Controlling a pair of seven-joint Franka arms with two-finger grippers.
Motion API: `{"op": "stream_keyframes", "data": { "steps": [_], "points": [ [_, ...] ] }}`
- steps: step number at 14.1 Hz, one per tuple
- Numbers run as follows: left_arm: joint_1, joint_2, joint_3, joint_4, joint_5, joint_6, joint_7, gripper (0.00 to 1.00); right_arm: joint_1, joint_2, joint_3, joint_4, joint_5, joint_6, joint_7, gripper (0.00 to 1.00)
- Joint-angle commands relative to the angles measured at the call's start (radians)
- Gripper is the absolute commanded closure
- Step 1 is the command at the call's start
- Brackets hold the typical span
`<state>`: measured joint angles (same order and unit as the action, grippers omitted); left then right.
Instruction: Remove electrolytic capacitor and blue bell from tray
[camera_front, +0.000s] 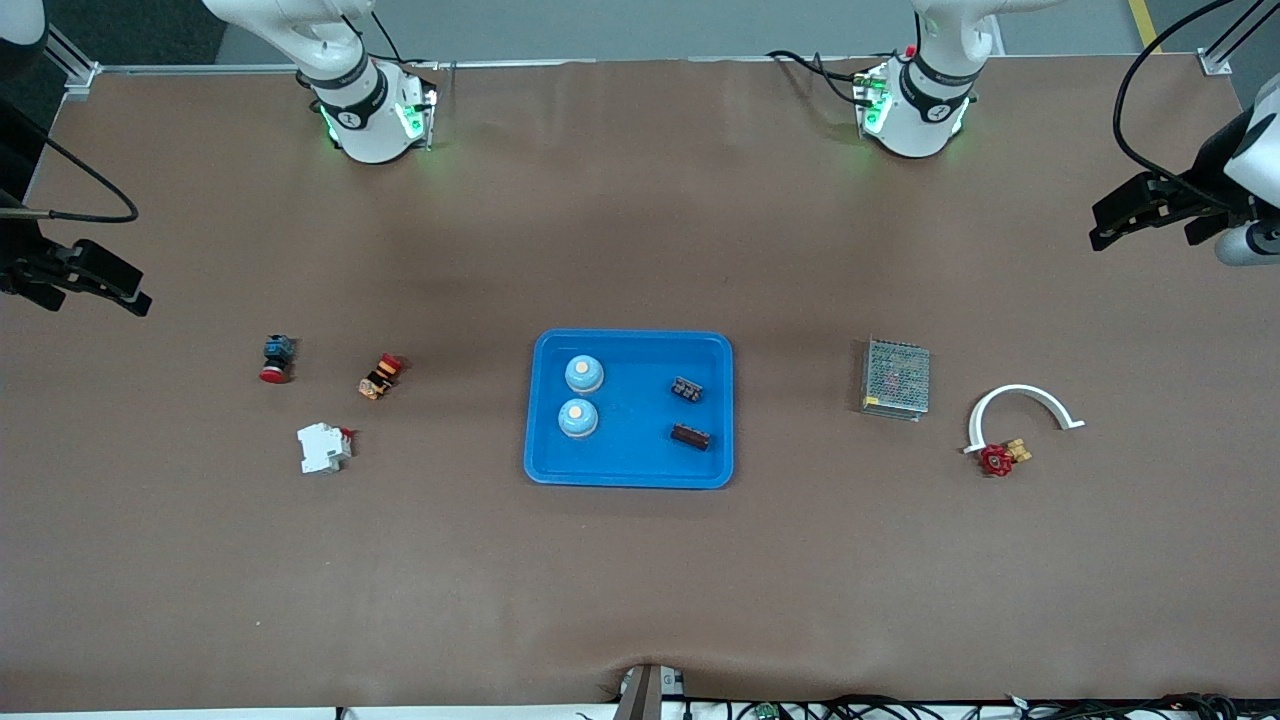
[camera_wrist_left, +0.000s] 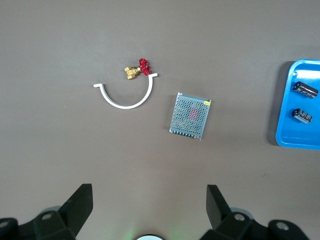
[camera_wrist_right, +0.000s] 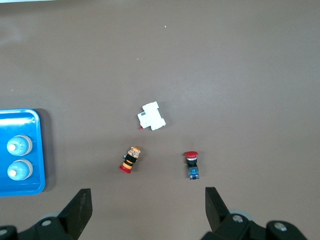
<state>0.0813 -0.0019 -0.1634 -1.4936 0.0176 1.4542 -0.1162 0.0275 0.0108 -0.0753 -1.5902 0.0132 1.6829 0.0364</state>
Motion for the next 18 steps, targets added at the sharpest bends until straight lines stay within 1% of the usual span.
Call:
{"op": "stream_keyframes", "data": {
  "steps": [1, 5, 6, 9, 11, 14, 18],
  "points": [
    [0.000, 0.008, -0.005, 0.016, 0.015, -0.014, 0.024, 0.00, -0.009, -0.002, 0.006, 0.013, -0.015, -0.015, -0.009, 0.00],
    [-0.008, 0.016, -0.015, 0.015, 0.013, -0.014, 0.027, 0.00, -0.009, -0.002, 0.006, 0.012, -0.015, -0.015, -0.004, 0.00],
    [-0.014, 0.045, -0.018, 0.015, 0.013, -0.014, 0.029, 0.00, -0.009, -0.002, 0.006, 0.012, -0.015, -0.015, -0.004, 0.00],
    [-0.069, 0.085, -0.024, 0.010, 0.008, 0.011, 0.006, 0.00, -0.001, -0.002, 0.009, 0.012, -0.010, -0.020, 0.014, 0.00],
    [-0.110, 0.121, -0.024, 0.009, 0.004, 0.058, -0.013, 0.00, 0.011, -0.002, 0.017, 0.013, -0.001, -0.067, 0.077, 0.00],
    [-0.190, 0.209, -0.025, 0.013, 0.007, 0.167, -0.219, 0.00, 0.109, -0.003, 0.020, 0.013, -0.001, -0.107, 0.247, 0.00],
    [-0.323, 0.354, -0.025, 0.015, 0.015, 0.320, -0.541, 0.00, 0.299, 0.000, 0.022, 0.007, 0.002, -0.124, 0.541, 0.00]
  ]
}}
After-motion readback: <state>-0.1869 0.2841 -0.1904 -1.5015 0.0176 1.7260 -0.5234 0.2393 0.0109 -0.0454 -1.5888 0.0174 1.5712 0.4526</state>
